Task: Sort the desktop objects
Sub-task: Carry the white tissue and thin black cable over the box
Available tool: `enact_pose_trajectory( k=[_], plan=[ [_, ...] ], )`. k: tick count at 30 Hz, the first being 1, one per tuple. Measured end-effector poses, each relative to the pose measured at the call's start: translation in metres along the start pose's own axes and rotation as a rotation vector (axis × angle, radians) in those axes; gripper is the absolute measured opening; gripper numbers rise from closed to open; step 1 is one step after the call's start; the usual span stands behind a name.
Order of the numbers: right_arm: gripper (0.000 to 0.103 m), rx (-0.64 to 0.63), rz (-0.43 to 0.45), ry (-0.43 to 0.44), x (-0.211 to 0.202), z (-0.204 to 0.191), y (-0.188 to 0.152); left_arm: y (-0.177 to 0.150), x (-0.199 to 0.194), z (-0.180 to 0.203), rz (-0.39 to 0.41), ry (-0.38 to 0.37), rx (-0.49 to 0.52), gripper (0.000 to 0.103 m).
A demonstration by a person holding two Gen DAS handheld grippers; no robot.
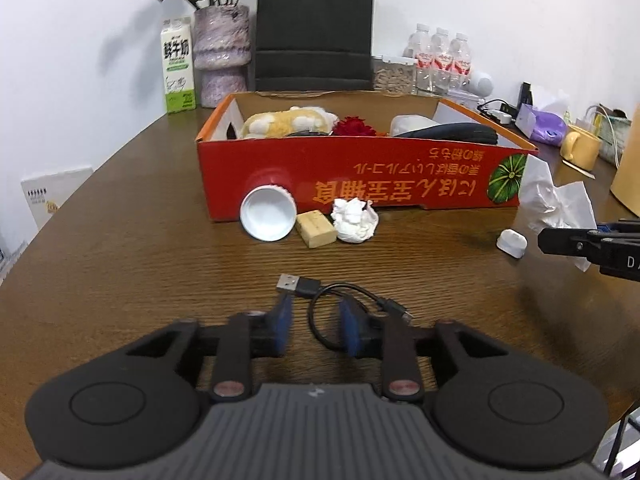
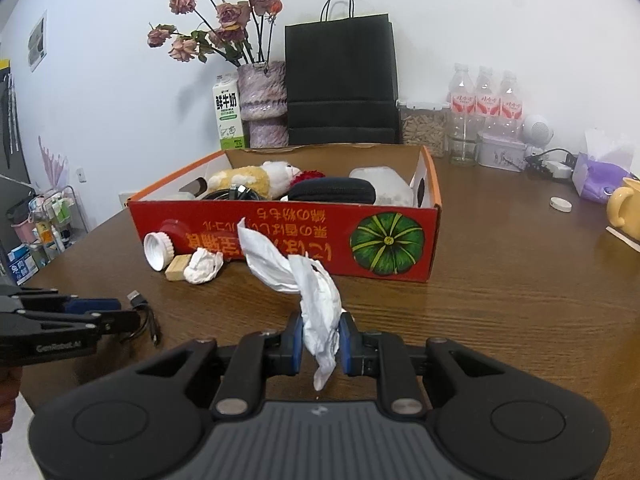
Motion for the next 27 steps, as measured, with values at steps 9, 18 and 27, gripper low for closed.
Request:
enact_pose_trajectory(
  k=[9, 18, 27],
  plan=[
    [0.017, -0.001, 0.016, 0.002, -0.008, -0.001, 0.002, 0.010, -0.014, 0.001, 0.070, 0.017, -0.001, 0.003],
    [0.017, -0.010, 0.059, 0.005, -0.014, -0.004, 0.019, 0.046, -0.045, 0.009, 0.202, 0.009, 0.021, 0.003],
    [0.017, -0.038, 0.171, 0.007, -0.019, -0.010, 0.073, 0.105, -0.061, 0.013, 0.356, 0.009, 0.018, 0.003]
  ],
)
Point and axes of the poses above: each gripper's, at about its wrist camera, not at the fingertips, and x roughly the way its jaws point, z to its right, y to its top, the point moved 8 cm from there along x, roughly the way its jaws point, and after that the axes turned 2 degrees about x, right-handed, at the moved point
